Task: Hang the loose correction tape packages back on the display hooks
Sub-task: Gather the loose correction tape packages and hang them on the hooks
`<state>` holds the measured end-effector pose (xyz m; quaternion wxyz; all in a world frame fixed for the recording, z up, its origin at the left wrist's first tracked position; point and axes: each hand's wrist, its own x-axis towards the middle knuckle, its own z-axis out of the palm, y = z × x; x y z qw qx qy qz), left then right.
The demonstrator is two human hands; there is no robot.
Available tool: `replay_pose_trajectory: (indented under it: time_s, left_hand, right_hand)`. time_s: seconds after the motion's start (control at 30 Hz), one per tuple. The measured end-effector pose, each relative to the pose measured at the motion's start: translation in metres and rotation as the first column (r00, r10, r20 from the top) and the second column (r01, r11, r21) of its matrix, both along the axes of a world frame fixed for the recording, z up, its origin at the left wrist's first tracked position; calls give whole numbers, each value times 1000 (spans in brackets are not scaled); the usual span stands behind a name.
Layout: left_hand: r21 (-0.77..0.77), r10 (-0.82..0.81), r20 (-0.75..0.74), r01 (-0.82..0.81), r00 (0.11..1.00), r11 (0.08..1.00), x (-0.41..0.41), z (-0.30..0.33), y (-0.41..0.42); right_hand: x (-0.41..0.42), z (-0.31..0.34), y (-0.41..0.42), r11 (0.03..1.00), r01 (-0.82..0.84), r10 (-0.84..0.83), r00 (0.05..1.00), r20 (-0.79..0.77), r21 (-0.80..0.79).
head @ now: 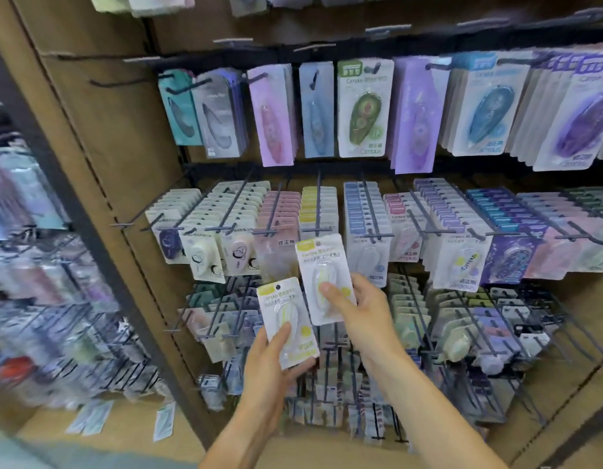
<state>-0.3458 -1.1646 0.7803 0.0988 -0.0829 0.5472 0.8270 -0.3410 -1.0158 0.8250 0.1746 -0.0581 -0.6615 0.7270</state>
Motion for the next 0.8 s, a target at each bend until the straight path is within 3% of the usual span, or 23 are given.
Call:
replay_pose_trajectory:
  time_s: [0.17,0.8]
  left_hand:
    - [-65,47,39,-45,998,997,-6,-7,-24]
    - [-66,-94,-68,89,993,994,-7,-2,-42]
  right_hand:
    - [-20,5,-12,1000,23,-23,1000,1,-10]
    - [-16,9,-28,981,148,-144,989,37,-123]
